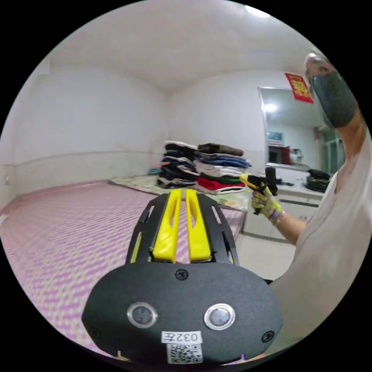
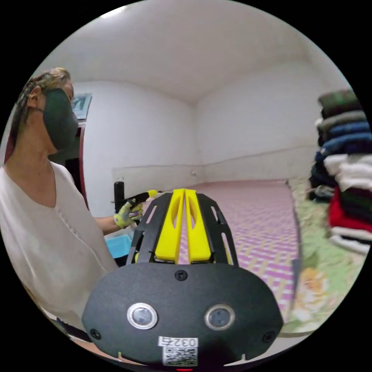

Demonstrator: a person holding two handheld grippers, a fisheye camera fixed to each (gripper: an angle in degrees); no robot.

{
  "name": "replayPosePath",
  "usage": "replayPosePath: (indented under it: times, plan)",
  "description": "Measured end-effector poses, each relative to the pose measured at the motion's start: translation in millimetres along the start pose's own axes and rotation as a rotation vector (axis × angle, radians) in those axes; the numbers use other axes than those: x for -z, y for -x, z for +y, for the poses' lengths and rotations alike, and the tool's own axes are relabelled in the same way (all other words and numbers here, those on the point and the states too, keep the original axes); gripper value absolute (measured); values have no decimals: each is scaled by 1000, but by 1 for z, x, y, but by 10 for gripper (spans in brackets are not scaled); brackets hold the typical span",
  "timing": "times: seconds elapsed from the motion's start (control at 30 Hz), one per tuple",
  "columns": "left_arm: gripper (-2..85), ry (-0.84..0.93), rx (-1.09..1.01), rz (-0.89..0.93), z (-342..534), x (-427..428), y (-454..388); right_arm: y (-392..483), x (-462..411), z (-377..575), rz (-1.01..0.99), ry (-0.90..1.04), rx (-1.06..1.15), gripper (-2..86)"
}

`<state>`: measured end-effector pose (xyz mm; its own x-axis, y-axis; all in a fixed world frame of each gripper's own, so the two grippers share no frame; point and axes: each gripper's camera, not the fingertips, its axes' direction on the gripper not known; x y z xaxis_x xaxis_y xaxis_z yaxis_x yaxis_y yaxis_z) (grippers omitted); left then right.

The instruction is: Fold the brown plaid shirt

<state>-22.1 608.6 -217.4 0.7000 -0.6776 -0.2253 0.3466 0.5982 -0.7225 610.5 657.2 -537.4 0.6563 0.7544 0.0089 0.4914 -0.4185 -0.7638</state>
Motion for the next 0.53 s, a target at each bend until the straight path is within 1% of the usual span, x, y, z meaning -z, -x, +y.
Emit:
replayPosePath:
  times: [0.03,0.1,0.17,0.2,0.3,0.4,0.47,0.53]
  plan:
    - [-13,-6,32,-33,10,9,-2,0,-15,4,-25,15,-13,-10]
    - [-13,-17,189,-35,44,35,1,4,-71,7,-178,77,-29,-10]
    - [-12,-34,289,-34,66,43,3,6,-110,4,-287,122,-46,-10]
    - [-10,-13,320,-66,77,40,2,8,-134,0,-347,161,-46,-10]
    - [-9,31,325,-158,92,24,-11,10,-189,-9,-440,258,-70,-10]
    - [-9,62,406,-129,102,5,-9,10,-234,-20,-528,333,-79,-10]
    - [-8,20,446,-115,109,4,-6,8,-254,-29,-558,347,-97,-10]
    - [-7,-40,495,-158,116,12,-2,5,-271,-40,-590,351,-111,-10]
